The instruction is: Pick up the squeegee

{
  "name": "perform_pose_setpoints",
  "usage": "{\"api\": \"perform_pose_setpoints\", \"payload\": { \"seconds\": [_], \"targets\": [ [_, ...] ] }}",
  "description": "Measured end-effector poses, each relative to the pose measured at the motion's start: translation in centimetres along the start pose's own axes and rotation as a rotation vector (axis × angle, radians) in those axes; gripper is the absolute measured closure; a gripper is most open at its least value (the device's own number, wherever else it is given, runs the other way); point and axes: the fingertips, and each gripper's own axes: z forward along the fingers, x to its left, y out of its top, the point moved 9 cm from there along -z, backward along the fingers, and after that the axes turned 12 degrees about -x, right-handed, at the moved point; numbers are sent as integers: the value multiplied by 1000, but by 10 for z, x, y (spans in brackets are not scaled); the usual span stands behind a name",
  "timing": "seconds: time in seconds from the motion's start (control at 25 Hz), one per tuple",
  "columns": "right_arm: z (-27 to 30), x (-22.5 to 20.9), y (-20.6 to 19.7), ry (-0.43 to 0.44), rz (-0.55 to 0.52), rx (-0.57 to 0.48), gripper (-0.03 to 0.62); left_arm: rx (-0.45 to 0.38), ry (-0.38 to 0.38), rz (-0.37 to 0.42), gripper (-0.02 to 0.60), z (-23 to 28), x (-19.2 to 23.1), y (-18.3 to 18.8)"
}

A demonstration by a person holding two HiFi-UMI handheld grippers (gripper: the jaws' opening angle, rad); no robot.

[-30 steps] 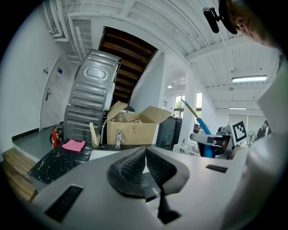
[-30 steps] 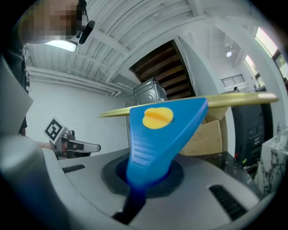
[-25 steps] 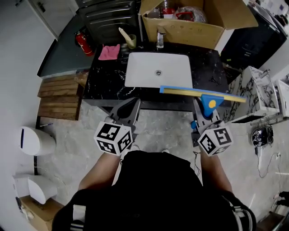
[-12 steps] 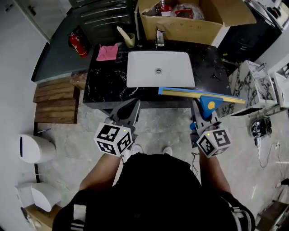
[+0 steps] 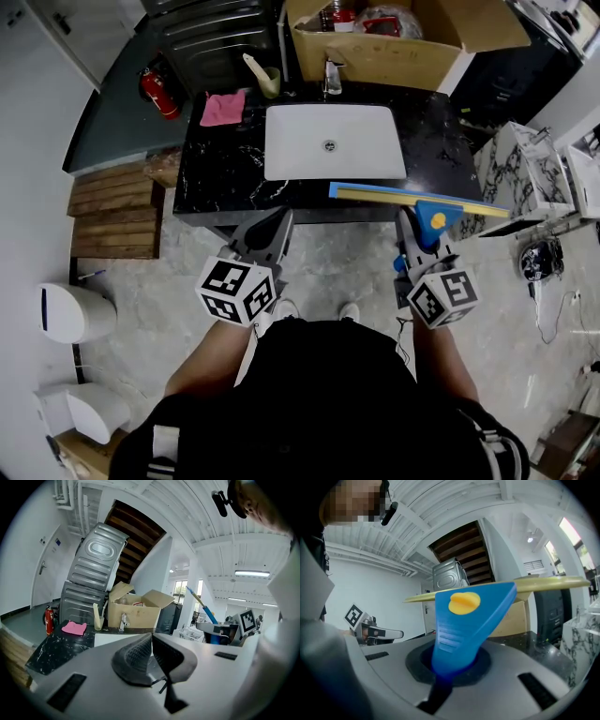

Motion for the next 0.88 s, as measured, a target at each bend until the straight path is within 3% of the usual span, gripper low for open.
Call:
{"api": "perform_pose_setpoints", "payload": {
  "seconds": [0.88],
  "targets": [
    [-8,2,3,21,-12,0,585,8,-19,-2,565,-4,-11,-4]
  ]
}}
